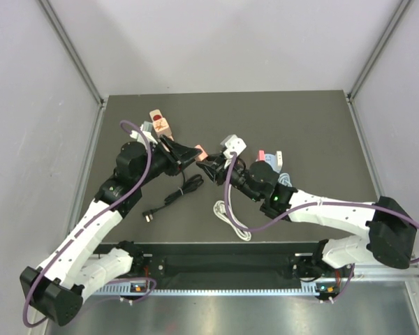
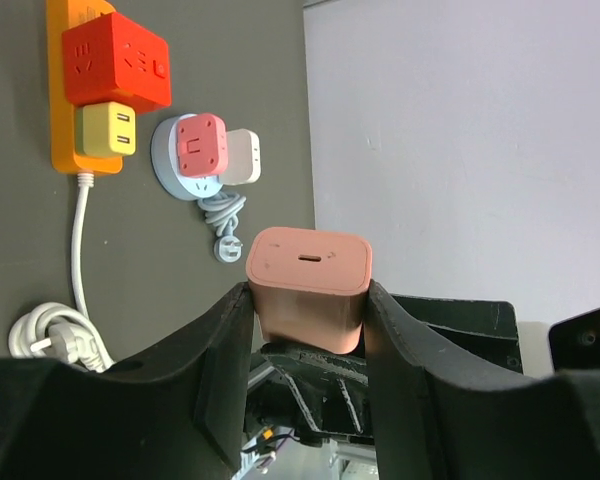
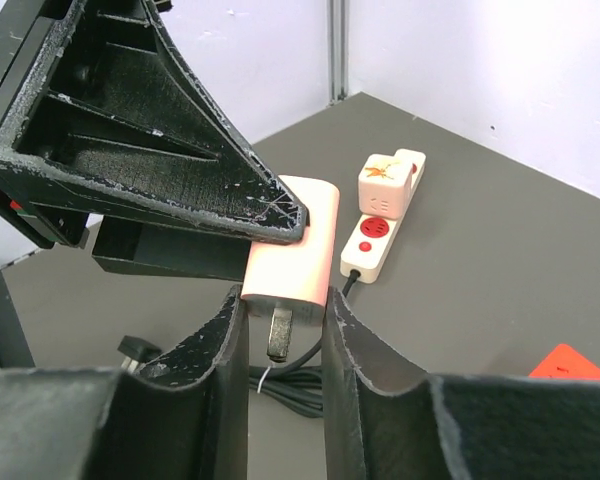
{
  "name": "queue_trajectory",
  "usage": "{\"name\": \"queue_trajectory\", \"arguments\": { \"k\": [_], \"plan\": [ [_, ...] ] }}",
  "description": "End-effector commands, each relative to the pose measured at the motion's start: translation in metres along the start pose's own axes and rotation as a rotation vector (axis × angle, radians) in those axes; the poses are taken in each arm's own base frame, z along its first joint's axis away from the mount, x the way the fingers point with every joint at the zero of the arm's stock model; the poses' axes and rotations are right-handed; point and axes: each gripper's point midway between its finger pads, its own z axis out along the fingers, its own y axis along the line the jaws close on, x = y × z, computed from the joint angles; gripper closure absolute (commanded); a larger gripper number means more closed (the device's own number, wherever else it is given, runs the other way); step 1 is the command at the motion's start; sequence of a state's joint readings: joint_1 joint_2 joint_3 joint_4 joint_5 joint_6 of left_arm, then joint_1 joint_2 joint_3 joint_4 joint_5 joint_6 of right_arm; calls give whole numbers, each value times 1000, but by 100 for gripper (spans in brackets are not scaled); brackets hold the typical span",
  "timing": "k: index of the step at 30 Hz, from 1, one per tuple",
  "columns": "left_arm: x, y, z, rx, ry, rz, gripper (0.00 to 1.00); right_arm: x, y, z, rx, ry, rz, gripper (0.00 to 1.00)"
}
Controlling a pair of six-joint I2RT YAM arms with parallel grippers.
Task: Insert the plug
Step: Pick up the plug from the center of the board.
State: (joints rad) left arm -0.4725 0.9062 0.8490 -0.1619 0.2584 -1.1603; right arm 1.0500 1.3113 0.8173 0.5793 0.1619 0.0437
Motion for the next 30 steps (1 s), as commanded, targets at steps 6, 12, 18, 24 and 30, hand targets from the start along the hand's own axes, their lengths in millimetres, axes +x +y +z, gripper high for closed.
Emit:
{"name": "queue_trajectory", "arguments": {
  "k": [6, 12, 18, 24, 30],
  "plan": [
    [13, -18, -15, 25, 84, 74, 40, -35, 7, -8, -45, -148, -14, 100],
    [15, -18, -12, -13, 140, 145, 38, -33, 10, -18, -77, -152, -16, 100],
    [20, -16, -8, -7, 181, 187, 37, -30, 17, -21, -121, -145, -15, 100],
    [26, -16, -12, 22, 252, 374, 35, -23, 31, -25, -222, -98, -5, 100],
    [28, -43, -32, 158, 320, 662, 28, -16, 32, -39, -315, -32, 53, 100]
  ]
}}
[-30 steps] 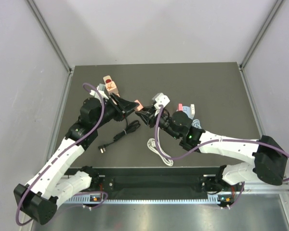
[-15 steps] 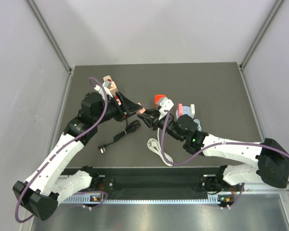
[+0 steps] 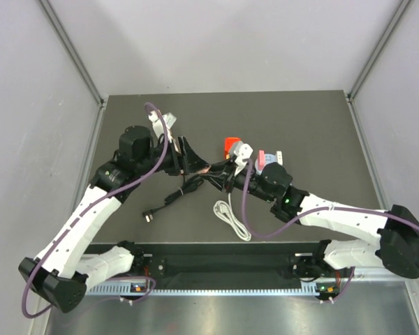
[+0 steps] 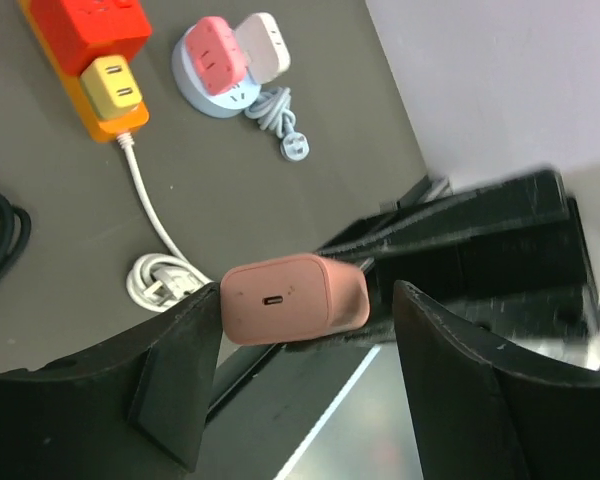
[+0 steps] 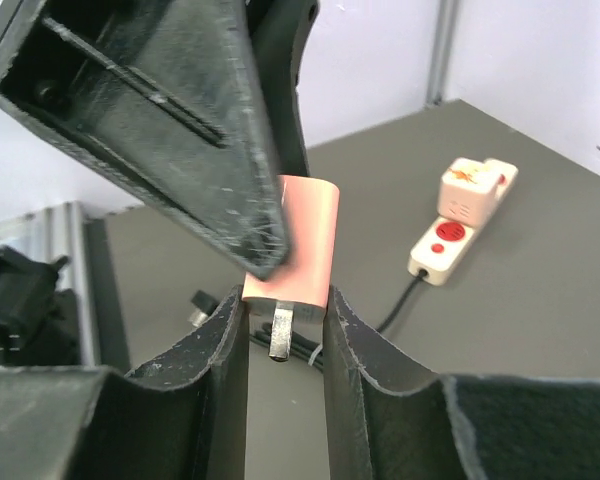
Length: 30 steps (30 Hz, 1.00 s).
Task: Insert the plug
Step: Pick up the plug from the center of the board.
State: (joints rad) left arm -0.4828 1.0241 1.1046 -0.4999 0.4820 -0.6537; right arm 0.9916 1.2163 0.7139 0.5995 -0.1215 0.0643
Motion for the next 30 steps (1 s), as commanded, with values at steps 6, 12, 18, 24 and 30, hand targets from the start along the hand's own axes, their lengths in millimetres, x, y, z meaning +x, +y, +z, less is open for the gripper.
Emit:
{"name": "queue_trajectory", "arguments": {
  "k": [6, 12, 18, 24, 30],
  "plan": [
    [0, -53, -35, 248, 79, 459, 30, -15, 21, -22, -177, 0, 83, 100],
    [7, -61, -40, 340, 118, 612, 30, -21, 26, -40, -301, -32, 148, 100],
    [6, -63, -32, 386, 137, 622, 31, -23, 36, -43, -370, -21, 154, 100],
    [14, -48, -25, 353, 193, 635, 32, -28, 39, -43, -393, -30, 159, 100],
    [16, -43, -24, 347, 198, 661, 32, -31, 43, -43, -423, -41, 165, 100]
  ]
}}
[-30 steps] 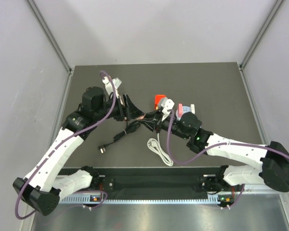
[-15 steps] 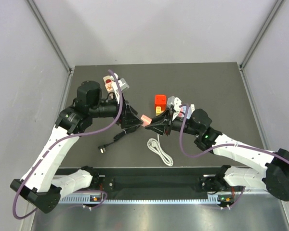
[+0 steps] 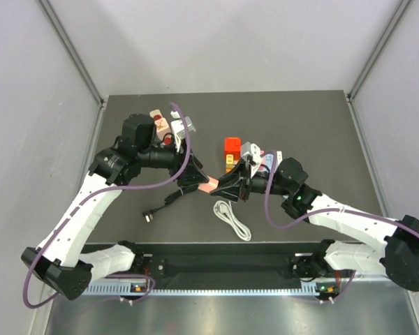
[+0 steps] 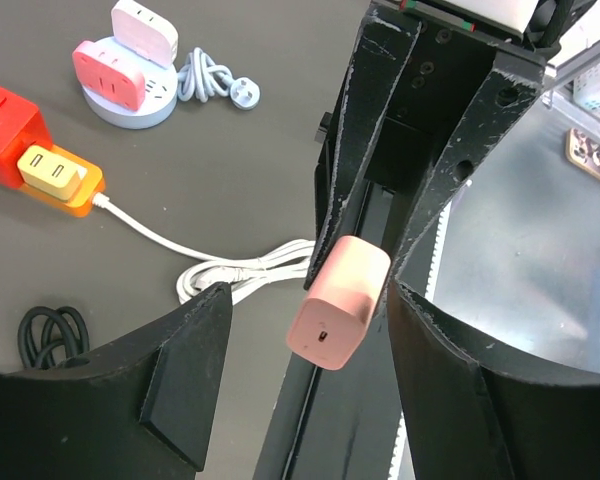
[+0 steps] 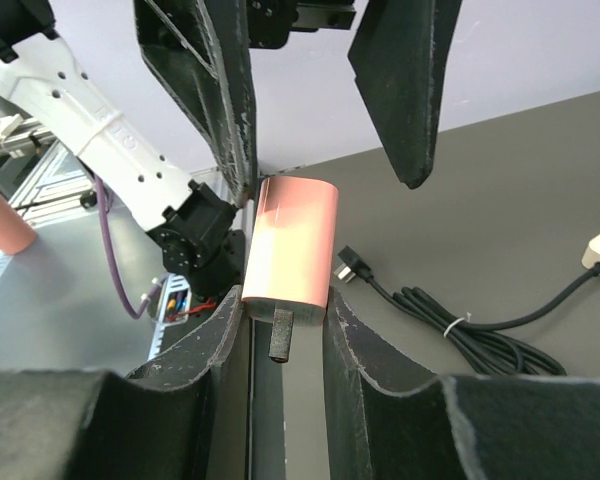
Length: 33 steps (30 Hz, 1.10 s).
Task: Insert the plug
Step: Pick up the plug from the center of the board.
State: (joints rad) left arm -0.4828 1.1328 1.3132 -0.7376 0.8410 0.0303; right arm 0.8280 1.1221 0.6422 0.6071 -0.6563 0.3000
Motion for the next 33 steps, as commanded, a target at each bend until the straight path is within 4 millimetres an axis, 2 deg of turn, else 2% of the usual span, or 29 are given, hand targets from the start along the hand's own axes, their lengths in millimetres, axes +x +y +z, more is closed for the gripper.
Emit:
{"name": "queue_trajectory", "arguments": {
  "k": [1, 5, 8, 14, 22, 27, 30, 31, 32, 33],
  "plan": [
    [-7, -9, -5, 29, -17, 82, 32, -27, 11, 4, -65, -74, -54, 100],
    [-6, -14, -4, 69, -18, 96, 32, -31, 10, 5, -66, -92, -59, 100],
    [2, -15, -2, 89, -3, 84, 32, -32, 12, 7, -83, -91, -55, 100],
    [9, -24, 0, 158, -9, 67, 32, -29, 12, 9, -95, -84, -41, 100],
    [24, -14, 3, 119, 53, 23, 32, -32, 17, 6, -112, -96, -56, 100],
    [23, -19, 5, 162, 38, 29, 36, -32, 18, 6, -116, -100, -57, 100],
    [25, -19, 6, 171, 39, 25, 50, -32, 15, 8, -113, -95, -52, 100],
    [24, -20, 6, 178, 37, 25, 70, -34, 15, 9, -115, -92, -49, 100],
    [23, -20, 6, 179, 34, 22, 81, -33, 14, 10, -111, -87, -44, 98],
    [22, -20, 6, 177, 31, 20, 93, -27, 7, 12, -82, -70, -20, 88]
  ]
}}
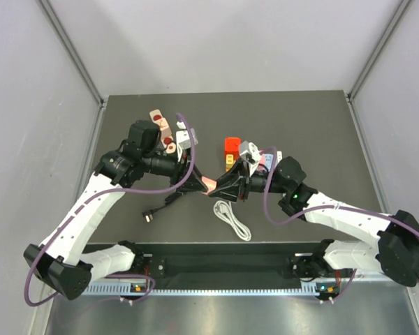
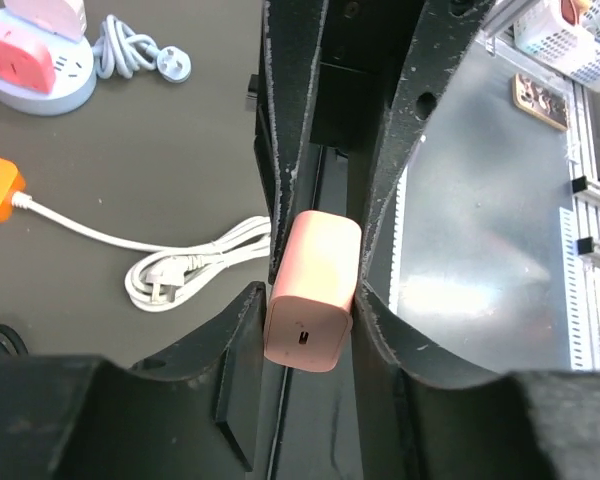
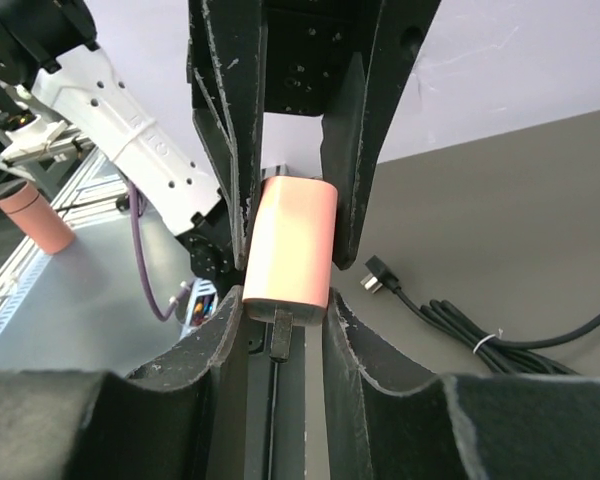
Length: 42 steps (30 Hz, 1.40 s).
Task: Insert the plug
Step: Pick up the plug from the center of the board, then adjust the socket at the center of the board.
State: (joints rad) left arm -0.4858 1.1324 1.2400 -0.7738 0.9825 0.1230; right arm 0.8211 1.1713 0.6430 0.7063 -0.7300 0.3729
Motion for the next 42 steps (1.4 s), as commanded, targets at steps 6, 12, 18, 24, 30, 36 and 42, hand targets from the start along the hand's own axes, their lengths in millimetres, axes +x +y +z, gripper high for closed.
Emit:
{"name": "queue_trajectory", "arguments": {
  "k": [6, 12, 18, 24, 30, 36, 42],
  "plan": [
    [-8, 40, -6, -240, -36, -107, 100, -24, -29, 1, 175, -61, -2, 28],
    [-22, 123, -46, -589, -158, -415, 100, -13, -81, -8, 473, 2, 80, 11],
    [-1, 243, -176, -1287, -377, -823, 100, 31, -156, 7, 841, 246, 151, 15],
    [0, 296, -222, -1443, -575, -954, 100, 88, -215, 61, 968, 465, 201, 31],
    [9, 334, -206, -1380, -514, -997, 100, 137, -241, 102, 895, 541, 207, 45],
    [22, 353, -209, -1439, -529, -1033, 100, 167, -259, 109, 927, 548, 185, 39],
    [38, 355, -190, -1371, -463, -1030, 100, 202, -254, 114, 834, 579, 205, 53]
  ]
}}
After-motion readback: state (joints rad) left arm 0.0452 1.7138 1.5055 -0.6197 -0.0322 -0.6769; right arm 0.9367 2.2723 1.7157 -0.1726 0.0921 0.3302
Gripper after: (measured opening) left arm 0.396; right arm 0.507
